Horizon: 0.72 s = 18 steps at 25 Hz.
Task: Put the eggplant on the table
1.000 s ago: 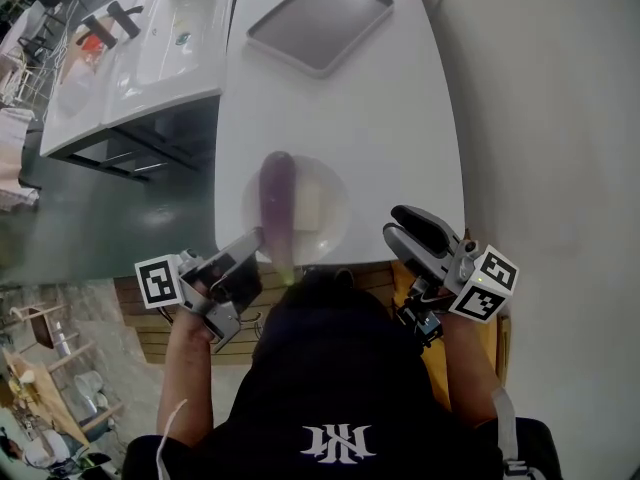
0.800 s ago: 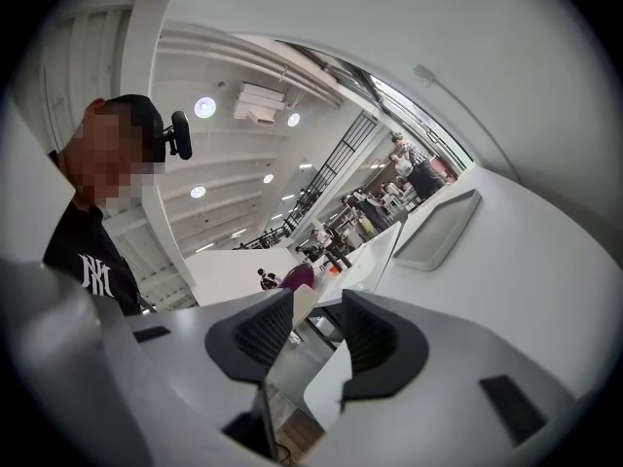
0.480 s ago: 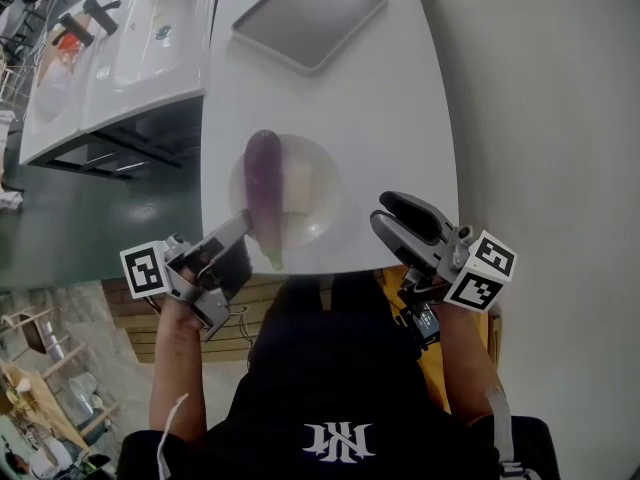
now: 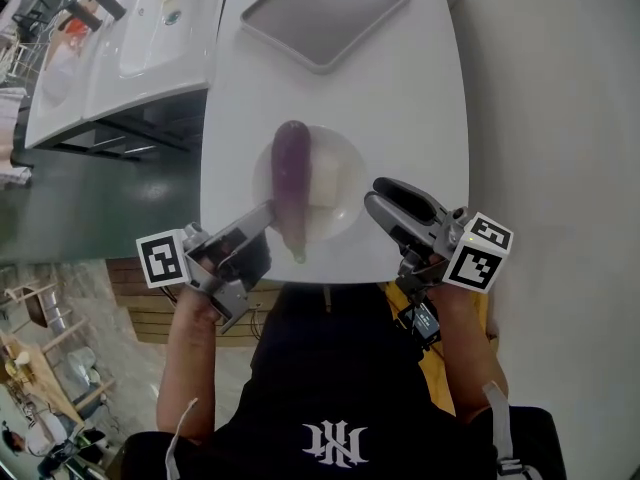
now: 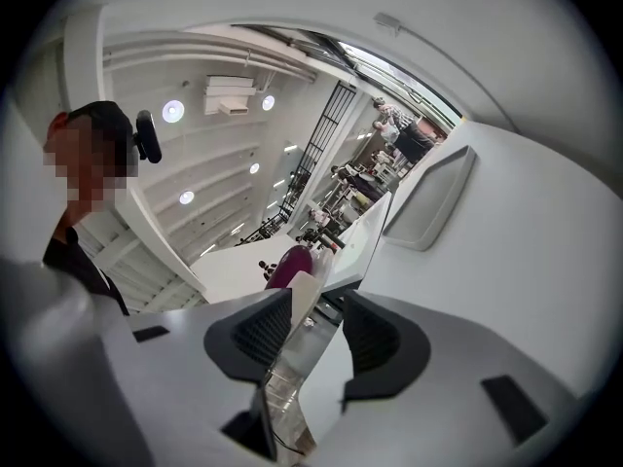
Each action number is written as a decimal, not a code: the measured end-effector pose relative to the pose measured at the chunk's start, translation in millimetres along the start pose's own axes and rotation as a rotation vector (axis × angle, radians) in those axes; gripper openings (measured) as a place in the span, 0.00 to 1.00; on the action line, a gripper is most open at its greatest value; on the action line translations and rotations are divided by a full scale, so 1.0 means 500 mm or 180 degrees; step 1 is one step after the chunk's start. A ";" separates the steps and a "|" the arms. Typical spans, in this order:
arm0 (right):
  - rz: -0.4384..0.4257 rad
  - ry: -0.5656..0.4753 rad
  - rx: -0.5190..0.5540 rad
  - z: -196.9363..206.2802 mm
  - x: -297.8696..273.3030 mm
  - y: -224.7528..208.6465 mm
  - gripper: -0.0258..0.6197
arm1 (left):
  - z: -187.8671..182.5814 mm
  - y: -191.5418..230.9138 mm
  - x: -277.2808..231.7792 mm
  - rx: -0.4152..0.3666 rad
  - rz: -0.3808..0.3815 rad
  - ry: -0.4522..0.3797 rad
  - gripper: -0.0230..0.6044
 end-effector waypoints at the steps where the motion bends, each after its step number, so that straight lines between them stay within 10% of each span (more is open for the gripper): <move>1: -0.0007 0.0008 -0.0033 -0.006 -0.002 -0.007 0.25 | -0.004 0.003 -0.008 0.0007 -0.0013 0.0009 0.07; 18: 0.0024 0.0225 -0.0377 -0.045 -0.090 -0.128 0.18 | -0.088 0.094 -0.041 0.0154 -0.0228 0.0010 0.07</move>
Point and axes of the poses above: the fingertips, and each gripper's own axes: x backward along the fingers, y to its left, z out of its underside, the point moved 9 cm from there along x, backward along the fingers, and after that the axes turned 8 degrees about y, right-handed, at the moved point
